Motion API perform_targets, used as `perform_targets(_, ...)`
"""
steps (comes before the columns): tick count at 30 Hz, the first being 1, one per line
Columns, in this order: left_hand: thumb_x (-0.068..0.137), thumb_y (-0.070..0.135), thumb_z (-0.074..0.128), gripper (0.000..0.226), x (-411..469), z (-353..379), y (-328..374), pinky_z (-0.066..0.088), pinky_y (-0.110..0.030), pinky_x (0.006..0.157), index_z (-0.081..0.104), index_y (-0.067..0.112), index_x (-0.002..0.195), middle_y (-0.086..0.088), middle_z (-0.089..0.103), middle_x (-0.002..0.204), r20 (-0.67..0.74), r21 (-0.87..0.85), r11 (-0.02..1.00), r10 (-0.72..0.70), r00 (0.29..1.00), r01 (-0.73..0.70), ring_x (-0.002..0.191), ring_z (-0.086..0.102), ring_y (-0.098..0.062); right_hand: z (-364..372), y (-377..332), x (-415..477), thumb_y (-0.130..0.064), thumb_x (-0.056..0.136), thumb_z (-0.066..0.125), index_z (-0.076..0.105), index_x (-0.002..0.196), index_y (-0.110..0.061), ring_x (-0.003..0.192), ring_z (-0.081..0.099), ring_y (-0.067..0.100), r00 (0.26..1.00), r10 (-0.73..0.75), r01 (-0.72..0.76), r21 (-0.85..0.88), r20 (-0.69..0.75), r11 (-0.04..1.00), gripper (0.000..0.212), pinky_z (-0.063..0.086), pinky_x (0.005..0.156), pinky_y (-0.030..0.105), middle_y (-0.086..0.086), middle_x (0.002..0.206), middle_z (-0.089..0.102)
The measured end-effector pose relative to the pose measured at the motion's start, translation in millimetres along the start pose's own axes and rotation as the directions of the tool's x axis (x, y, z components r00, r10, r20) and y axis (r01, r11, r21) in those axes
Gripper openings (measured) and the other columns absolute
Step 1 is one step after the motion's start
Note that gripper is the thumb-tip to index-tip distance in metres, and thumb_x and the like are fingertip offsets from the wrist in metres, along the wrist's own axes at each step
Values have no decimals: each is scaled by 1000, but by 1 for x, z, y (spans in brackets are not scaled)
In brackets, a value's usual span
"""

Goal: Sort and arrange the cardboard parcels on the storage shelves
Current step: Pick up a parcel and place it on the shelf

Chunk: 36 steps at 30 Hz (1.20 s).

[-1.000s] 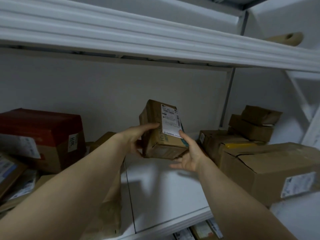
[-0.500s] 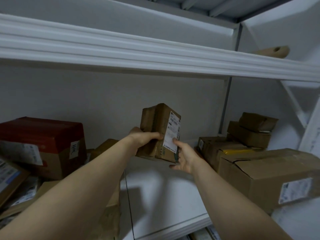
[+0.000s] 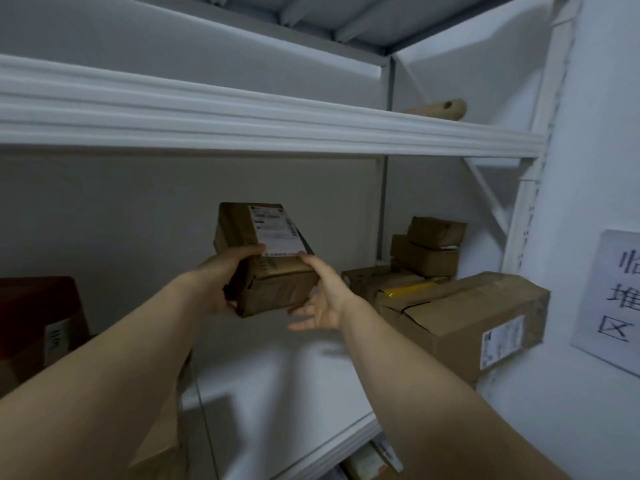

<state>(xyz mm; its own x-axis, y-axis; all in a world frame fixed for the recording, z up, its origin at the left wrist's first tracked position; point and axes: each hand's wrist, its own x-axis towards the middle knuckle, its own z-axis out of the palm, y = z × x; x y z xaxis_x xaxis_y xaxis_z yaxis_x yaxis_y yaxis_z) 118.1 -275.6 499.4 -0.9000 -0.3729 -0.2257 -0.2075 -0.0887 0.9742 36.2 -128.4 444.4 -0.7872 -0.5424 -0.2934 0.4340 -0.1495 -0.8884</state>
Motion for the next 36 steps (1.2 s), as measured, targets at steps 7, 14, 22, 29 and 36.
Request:
perform_targets(7, 85, 44, 65, 70, 20, 27, 8, 31, -58, 103, 35, 14, 140, -21, 39, 141, -15, 132, 991, -25, 1000, 27, 127, 43, -38, -15, -39, -14, -33, 77, 73, 59, 107, -14, 106, 60, 27, 968, -180, 168, -83, -174, 982, 38, 50, 96, 46, 14, 108, 62)
perform_targets(14, 87, 22, 66, 59, 47, 66, 16, 43, -38, 87, 39, 6, 137, -15, 45, 138, -44, 264, 959, 119, 992, -104, 119, 49, -33, -47, -96, -15, -21, 72, 77, 27, 150, -18, 117, 48, 25, 816, -516, 173, -744, -259, 646, 93, 49, 82, 27, 10, 140, 41)
perform_targets(22, 82, 27, 68, 100, 113, 128, 34, 9, -55, 115, -4, 24, 152, -9, -5, 158, 69, 922, 305, 478, 876, -239, 146, -4, -32, -98, -151, 14, -4, 69, 68, 8, 153, -12, 136, 27, 32, 856, -488, -31, -959, -172, 283, 104, 47, 97, 34, 13, 150, 17)
perform_targets(29, 77, 36, 73, 115, 151, 180, 45, -12, -62, 108, -13, 16, 151, -6, -16, 158, 214, 976, -92, 287, 934, -196, 145, -18, -26, -161, -169, 51, 8, 69, 64, 10, 154, -21, 133, 32, 31, 894, -442, 95, -937, -69, 337, 105, 51, 95, 37, 6, 151, 14)
perform_targets(36, 63, 42, 84, 139, 182, 212, 65, 3, -60, 113, -26, 21, 147, -9, -15, 158, 231, 966, -170, 211, 950, -197, 145, -13, -28, -204, -183, 75, 12, 74, 63, 11, 155, -23, 132, 34, 30, 917, -398, 201, -895, 29, 398, 102, 52, 89, 31, 3, 154, 12)
